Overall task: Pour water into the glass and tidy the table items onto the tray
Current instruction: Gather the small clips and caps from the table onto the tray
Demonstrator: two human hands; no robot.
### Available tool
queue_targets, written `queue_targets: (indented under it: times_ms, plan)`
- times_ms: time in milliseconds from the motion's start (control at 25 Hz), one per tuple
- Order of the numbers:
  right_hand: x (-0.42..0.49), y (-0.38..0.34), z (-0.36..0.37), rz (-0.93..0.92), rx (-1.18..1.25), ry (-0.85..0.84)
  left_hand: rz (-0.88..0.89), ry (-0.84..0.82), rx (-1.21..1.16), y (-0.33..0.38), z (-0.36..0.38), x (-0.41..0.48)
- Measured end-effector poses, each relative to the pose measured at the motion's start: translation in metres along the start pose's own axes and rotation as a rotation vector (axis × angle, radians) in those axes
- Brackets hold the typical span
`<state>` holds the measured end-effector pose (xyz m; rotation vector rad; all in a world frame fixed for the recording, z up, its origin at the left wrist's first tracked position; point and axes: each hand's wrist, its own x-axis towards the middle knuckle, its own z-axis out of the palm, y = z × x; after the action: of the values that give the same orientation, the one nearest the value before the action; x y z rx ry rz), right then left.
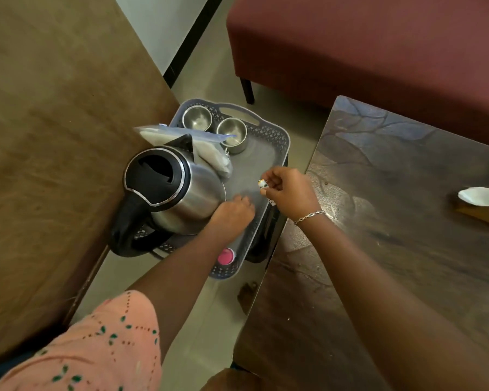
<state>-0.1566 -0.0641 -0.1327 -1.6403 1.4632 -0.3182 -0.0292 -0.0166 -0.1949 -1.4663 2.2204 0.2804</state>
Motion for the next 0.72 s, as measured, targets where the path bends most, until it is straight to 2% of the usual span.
queue_targets:
  times_ms: [120, 440, 560, 720]
  plan:
    - [0.005, -0.001, 0.007, 0.0, -0.081, -0.02, -0.064, 0.008, -0.043, 0.003, -0.003, -0.004]
    - [0.025, -0.002, 0.024, -0.042, -0.274, -0.092, -0.043, -0.029, -0.011, 0.0, 0.005, 0.0]
    - [0.033, 0.0, 0.03, -0.062, -0.366, -0.161, -0.072, 0.039, -0.007, 0.006, 0.01, -0.006]
    - [0.037, 0.0, 0.042, -0.121, -0.563, -0.247, -0.169, 0.117, -0.276, 0.016, 0.012, -0.038]
